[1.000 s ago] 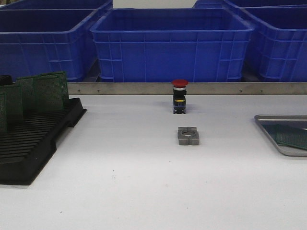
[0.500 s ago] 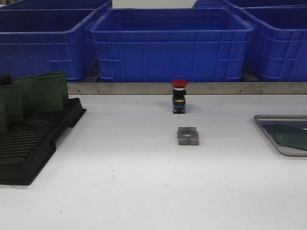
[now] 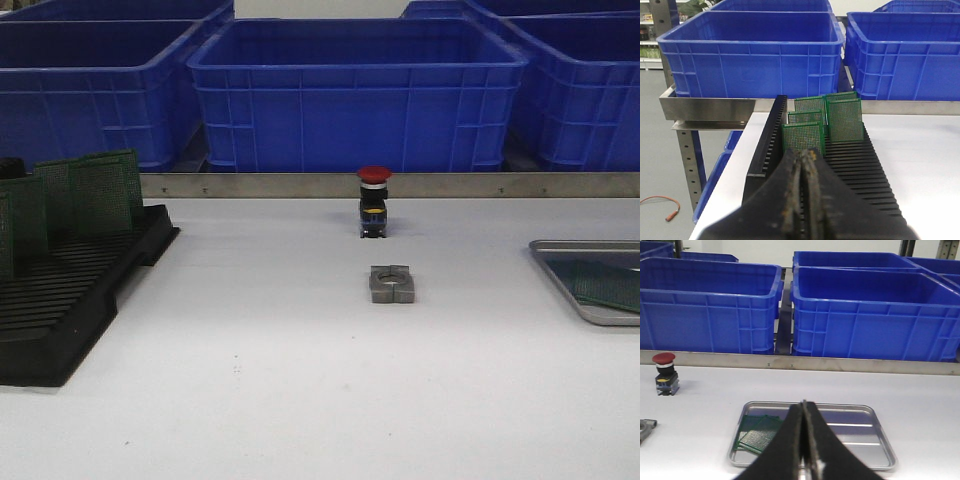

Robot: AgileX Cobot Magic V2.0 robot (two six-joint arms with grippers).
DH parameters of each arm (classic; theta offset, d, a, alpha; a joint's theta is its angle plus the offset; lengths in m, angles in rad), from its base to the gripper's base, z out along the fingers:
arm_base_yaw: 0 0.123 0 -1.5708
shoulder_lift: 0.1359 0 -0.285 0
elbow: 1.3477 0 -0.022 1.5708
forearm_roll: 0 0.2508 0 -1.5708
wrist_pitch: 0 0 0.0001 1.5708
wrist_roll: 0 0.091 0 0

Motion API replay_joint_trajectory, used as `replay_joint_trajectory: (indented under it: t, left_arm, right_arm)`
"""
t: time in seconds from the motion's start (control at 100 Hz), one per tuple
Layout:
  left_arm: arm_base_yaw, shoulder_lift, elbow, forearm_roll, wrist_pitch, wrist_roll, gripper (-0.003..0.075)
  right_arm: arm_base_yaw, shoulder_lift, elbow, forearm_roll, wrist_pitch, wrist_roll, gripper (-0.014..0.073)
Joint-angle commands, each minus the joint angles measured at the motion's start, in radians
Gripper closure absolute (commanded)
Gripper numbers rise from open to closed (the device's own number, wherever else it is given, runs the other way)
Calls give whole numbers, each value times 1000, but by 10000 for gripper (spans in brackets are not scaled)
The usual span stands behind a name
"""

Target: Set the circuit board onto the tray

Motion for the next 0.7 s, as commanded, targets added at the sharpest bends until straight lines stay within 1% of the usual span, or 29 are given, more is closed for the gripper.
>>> replay_joint_trajectory:
  t: [0.0, 0.69]
  left_arm:
    - [-7, -31, 47, -2, -83, -8, 741]
    - [-7, -31, 47, -2, -83, -8, 741]
  right_arm:
    - [-9, -28, -11, 28, -71, -33, 701]
    - [-4, -28, -11, 18, -63, -33, 701]
